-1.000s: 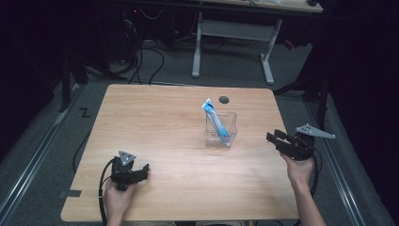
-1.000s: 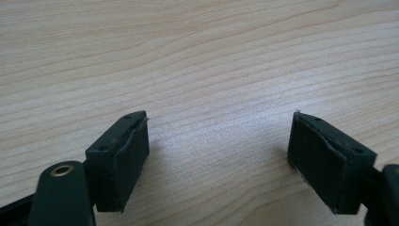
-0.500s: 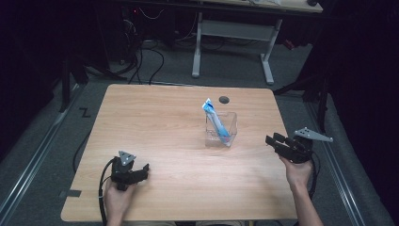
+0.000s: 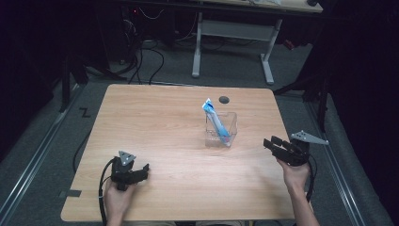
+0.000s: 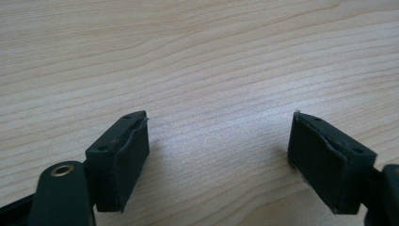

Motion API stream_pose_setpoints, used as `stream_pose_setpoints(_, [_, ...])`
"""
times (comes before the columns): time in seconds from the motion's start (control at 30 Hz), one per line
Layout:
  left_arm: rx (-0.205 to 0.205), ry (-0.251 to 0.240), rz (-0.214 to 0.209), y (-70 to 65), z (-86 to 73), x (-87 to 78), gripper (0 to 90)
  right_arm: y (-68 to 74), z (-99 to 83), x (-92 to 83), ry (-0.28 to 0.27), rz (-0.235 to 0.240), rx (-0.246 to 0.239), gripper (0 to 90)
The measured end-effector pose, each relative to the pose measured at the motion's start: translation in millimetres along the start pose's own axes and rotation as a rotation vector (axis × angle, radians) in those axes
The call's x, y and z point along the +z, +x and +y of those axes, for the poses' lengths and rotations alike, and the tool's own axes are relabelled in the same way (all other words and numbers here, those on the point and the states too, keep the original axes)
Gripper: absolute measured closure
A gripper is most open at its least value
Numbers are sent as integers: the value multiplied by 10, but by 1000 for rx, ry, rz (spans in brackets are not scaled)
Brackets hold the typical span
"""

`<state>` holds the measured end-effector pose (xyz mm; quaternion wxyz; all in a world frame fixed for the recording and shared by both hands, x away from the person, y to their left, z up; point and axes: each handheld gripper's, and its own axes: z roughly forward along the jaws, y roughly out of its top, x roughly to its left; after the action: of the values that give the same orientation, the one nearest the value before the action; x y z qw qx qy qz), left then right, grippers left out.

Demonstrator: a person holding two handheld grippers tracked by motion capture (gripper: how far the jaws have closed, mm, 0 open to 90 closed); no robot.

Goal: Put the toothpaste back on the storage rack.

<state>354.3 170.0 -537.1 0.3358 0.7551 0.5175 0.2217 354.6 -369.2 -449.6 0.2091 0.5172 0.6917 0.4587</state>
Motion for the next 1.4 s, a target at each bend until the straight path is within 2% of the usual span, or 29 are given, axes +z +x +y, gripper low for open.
stream_pose_setpoints(0.5, [0, 0, 0, 0, 0, 0, 215, 11, -102, 59, 17, -4, 7, 545])
stream_pose_setpoints(0.77, [0, 0, 0, 0, 0, 0, 215, 49, -126, 110, 36, -12, -15, 542])
stream_pose_setpoints(0.93, [-1, 0, 0, 0, 0, 0, 215, 55, -171, 155, 41, -12, -11, 542])
stream_pose_setpoints(1.4, [-1, 0, 0, -1, 0, 0, 215, 82, -314, 269, 62, -41, -19, 528])
